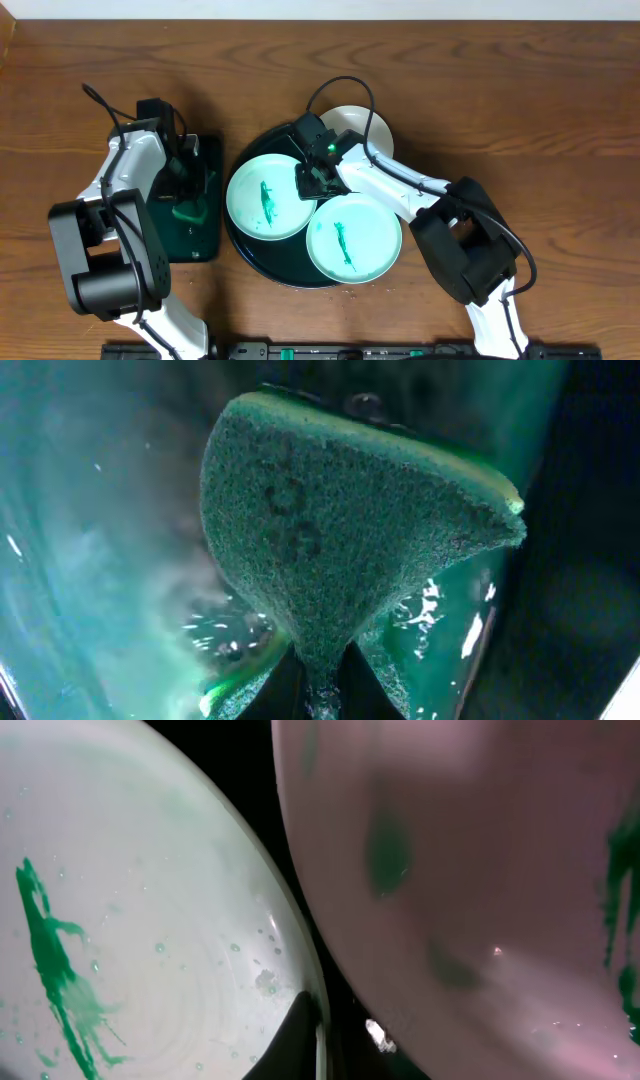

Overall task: Clean dirty plates on tray and stack at the side
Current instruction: 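Scrub the left white plate with the sponge in the left gripper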

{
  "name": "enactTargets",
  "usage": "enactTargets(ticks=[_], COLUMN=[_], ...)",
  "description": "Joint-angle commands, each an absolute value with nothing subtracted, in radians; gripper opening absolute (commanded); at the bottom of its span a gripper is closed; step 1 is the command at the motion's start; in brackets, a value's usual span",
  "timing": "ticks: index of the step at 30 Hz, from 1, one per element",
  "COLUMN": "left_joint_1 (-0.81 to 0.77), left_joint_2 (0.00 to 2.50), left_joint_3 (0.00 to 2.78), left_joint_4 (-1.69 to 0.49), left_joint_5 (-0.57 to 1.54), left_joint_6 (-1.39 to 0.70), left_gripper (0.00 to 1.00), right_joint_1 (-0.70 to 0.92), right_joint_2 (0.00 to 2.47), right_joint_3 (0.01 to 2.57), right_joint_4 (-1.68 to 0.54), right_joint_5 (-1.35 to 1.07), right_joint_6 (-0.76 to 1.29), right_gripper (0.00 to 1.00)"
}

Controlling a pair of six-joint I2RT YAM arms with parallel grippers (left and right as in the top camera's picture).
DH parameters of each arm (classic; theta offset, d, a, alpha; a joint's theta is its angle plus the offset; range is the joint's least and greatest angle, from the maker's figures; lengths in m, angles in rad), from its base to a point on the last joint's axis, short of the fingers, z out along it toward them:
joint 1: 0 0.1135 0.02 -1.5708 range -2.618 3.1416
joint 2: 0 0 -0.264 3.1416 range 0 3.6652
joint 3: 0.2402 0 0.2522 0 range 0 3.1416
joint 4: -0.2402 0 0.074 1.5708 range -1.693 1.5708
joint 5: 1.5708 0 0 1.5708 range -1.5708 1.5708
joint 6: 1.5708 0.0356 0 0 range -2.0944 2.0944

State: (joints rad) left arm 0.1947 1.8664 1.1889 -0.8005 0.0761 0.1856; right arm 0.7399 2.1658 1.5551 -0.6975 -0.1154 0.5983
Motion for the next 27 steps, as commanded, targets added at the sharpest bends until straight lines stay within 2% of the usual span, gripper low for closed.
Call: enactTargets(ticks=[1, 10, 19, 25, 27], left_joint_1=[0.195, 0.195, 0.135, 0.023, -0.027], left_joint_2=[1.868, 1.682, 1.628, 1.655, 1.662], left_joint_3=[1.22, 1.326, 1.317, 1.255, 1.211], left_joint_4=[-0.842, -0.958, -0.982, -0.947, -0.925], left_joint_5=[0.097, 0.107, 0.355, 0.331, 0.207], left_joint_6=[0.19, 0.08, -0.065, -0.23, -0.352], left_gripper=[0.07, 0.07, 0.07, 0.07, 0.07], right_joint_1=[0.747, 0.743, 0.74, 0.74, 0.74], right_joint_2=[2.218, 2.218, 2.218, 2.218, 2.218], right_joint_3=[1.557, 1.557, 1.557, 1.557, 1.557], right_joint_4=[-0.691, -0.691, -0.691, -0.691, -0.691], right_joint_5=[-0.109, -0.109, -0.11, -0.11, -0.109], right_joint_6=[0.586, 0.579, 0.579, 0.579, 0.579], right_gripper=[0.01, 0.01, 0.01, 0.01, 0.01])
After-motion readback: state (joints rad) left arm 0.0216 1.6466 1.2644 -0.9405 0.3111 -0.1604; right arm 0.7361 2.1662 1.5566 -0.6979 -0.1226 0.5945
